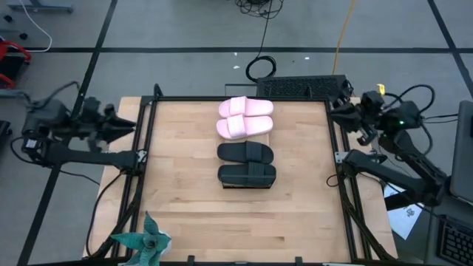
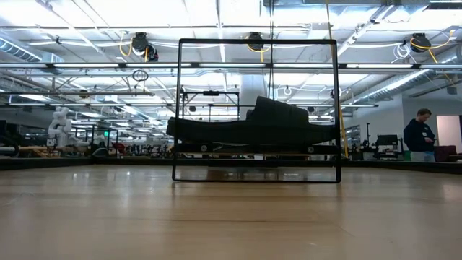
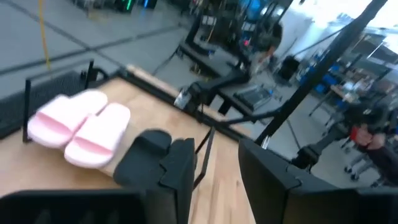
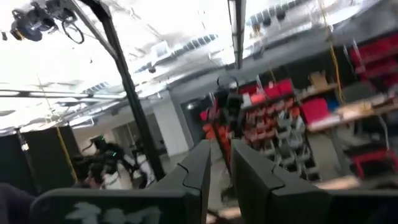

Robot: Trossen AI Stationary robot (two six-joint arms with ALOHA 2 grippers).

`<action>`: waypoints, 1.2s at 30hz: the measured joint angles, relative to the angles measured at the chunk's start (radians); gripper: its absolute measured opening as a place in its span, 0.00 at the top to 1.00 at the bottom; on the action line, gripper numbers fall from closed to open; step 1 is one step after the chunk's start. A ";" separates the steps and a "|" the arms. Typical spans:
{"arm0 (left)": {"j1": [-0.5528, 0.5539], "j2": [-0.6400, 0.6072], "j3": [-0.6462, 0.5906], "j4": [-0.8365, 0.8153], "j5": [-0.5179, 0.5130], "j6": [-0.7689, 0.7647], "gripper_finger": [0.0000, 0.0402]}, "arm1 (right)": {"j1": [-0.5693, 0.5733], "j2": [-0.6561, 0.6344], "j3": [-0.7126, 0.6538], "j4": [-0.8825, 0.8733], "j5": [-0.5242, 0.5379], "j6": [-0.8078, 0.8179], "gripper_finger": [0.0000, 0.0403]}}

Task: Pick and place slides into the shelf
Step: Return to Home Position

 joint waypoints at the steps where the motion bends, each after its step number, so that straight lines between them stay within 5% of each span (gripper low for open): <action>1: 0.000 -0.021 0.000 0.001 -0.004 0.006 0.69 | -0.009 -0.021 0.000 -0.038 -0.017 0.001 0.87; 7: 0.018 -0.151 -0.068 0.026 -0.004 0.003 0.69 | -0.014 -0.128 0.000 -0.210 -0.038 -0.004 0.87; 13: 0.093 -0.311 -0.394 0.299 0.090 -0.051 0.69 | 0.012 -0.201 -0.063 -0.213 0.045 -0.007 0.87; 17: 0.117 -0.390 -0.622 0.514 0.219 -0.128 0.69 | 0.042 -0.224 -0.168 -0.091 0.071 0.001 0.87; 25: 0.081 -0.412 -0.847 0.868 0.232 -0.159 0.69 | 0.197 -0.210 -0.401 0.133 0.197 0.001 0.87; 36: -0.168 -0.357 -0.954 0.997 -0.020 -0.060 0.69 | 0.559 -0.095 -0.459 0.172 0.523 -0.175 0.87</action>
